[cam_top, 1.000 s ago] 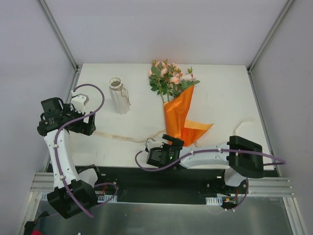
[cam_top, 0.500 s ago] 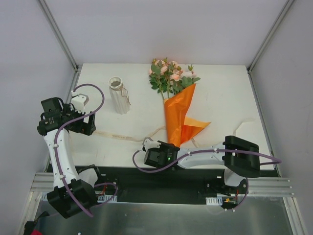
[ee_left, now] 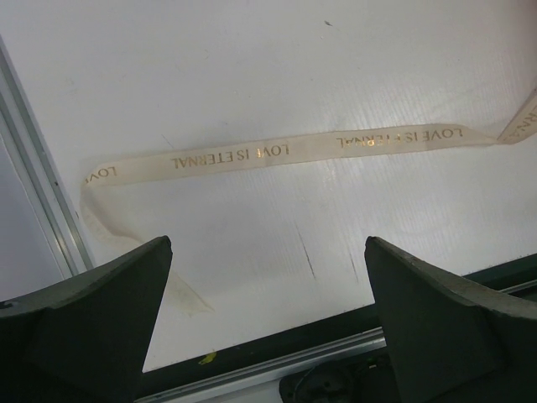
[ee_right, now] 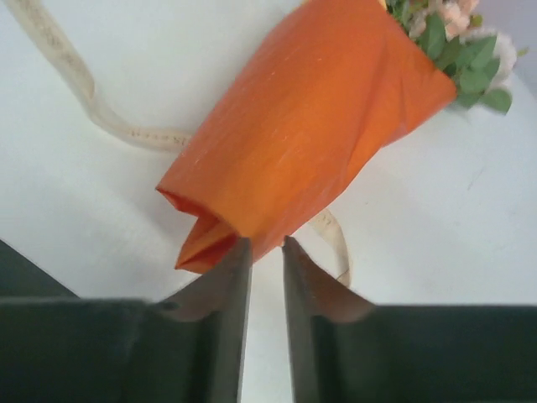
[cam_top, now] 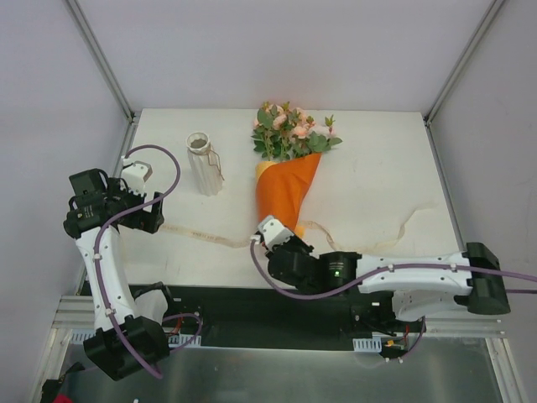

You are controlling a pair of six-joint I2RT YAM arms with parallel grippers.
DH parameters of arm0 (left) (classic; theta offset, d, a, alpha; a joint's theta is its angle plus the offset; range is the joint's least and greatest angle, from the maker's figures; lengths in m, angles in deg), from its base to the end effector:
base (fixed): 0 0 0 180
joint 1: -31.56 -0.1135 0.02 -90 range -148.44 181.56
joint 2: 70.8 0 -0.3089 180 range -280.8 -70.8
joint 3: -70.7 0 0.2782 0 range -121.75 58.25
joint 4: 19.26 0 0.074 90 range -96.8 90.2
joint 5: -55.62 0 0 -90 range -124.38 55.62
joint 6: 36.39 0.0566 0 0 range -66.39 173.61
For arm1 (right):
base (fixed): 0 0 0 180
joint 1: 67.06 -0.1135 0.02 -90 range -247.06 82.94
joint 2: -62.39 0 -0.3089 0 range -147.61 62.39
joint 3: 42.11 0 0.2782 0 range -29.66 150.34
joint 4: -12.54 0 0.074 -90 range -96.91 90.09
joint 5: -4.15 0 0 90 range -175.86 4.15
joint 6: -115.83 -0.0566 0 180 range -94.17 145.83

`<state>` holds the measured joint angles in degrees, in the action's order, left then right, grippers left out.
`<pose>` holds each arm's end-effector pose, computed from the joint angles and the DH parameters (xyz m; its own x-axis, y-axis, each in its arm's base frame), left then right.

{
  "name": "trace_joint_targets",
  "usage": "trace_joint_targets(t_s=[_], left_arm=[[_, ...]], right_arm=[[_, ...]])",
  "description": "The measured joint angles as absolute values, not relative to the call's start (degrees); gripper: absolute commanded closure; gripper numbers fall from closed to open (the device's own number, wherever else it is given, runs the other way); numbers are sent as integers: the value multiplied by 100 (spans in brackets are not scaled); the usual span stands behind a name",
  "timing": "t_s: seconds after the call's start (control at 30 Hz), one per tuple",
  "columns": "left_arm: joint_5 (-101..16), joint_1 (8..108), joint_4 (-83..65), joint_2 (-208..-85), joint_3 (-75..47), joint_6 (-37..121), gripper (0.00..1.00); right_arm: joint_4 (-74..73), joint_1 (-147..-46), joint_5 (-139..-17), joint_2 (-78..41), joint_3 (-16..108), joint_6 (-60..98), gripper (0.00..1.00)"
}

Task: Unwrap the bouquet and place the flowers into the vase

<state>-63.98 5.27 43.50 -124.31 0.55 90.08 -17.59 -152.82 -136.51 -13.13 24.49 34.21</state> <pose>0.1812 0.0583 0.3527 -0.5661 0.2968 -0.7690 0.3213 0.9386 0.1257 0.0661 0.2989 0.3002 0.0396 -0.7157 -0.6973 -0.5883 0.5474 -0.5952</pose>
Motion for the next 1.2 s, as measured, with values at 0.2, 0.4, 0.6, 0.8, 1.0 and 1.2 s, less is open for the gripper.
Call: trace_joint_targets(t_s=[0.2,0.4,0.6,0.8,1.0,1.2], left_arm=[[-6400,527,4350,-12377,55,9008,1],[-6398,527,4350,-12377,55,9010,1],[-6398,527,4350,-12377,55,9012,1],[-6398,527,4350,-12377,55,9032,1],[-6403,527,4350,-12383,55,9041,1],[-6400,527,4352,-12414,60,9054,1]], right_arm=[[-1863,-15251,-13819,-513,2160,2667,21],[-2233,-15251,-13448,-833,1977,2495,6],[-2283,-15282,-12836,-986,2016,2912,4],[-2554,-15325,-12184,-1490,2309,3354,4],[-2644,-15332,-12335,-2205,2504,3708,4],[-2095,-15330,-13168,-3307,2829,4258,4]])
